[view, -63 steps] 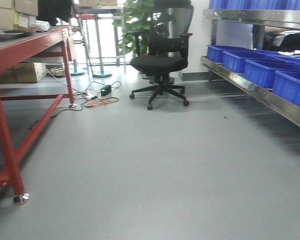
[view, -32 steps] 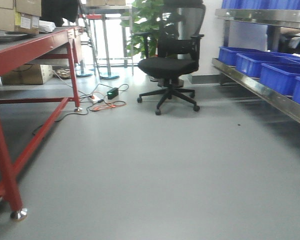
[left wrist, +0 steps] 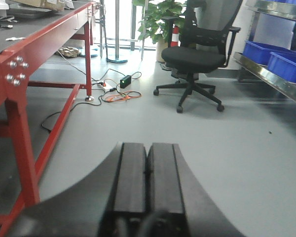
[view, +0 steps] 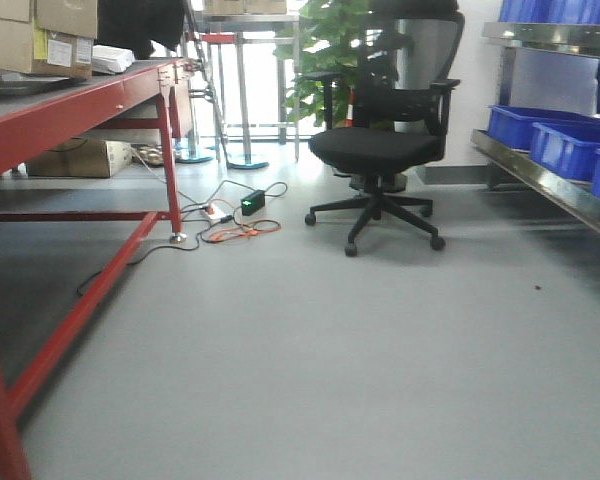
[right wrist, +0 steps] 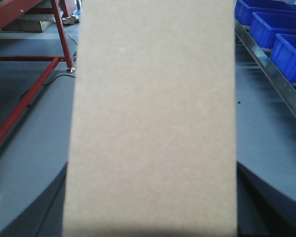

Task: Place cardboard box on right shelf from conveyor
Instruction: 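Drive up to the steel shelf rack with blue bins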

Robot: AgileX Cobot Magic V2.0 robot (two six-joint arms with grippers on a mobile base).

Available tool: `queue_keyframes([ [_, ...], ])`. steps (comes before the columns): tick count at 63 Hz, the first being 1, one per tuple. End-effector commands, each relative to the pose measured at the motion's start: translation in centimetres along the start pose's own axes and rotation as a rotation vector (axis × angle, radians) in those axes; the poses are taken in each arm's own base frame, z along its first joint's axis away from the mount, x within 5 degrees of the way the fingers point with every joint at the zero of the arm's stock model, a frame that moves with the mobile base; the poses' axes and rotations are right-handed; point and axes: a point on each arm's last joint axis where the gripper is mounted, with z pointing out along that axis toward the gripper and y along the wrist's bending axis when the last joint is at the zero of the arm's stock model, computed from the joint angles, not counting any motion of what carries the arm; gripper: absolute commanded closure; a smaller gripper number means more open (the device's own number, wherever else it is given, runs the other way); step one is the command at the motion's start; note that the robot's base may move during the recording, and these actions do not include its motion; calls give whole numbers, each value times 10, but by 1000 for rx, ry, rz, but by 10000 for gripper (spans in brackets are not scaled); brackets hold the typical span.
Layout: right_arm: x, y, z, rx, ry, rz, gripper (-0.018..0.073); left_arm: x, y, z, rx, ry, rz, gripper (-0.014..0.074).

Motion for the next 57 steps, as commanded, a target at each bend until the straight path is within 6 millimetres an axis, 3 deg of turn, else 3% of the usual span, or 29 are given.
queue_keyframes([
  [1, -17, 2, -2, -7, -107, -18, 325, -10, 0, -2, 4, -107, -10, 715],
  [57, -17, 2, -2, -7, -107, -18, 325, -10, 0, -2, 4, -107, -10, 715],
])
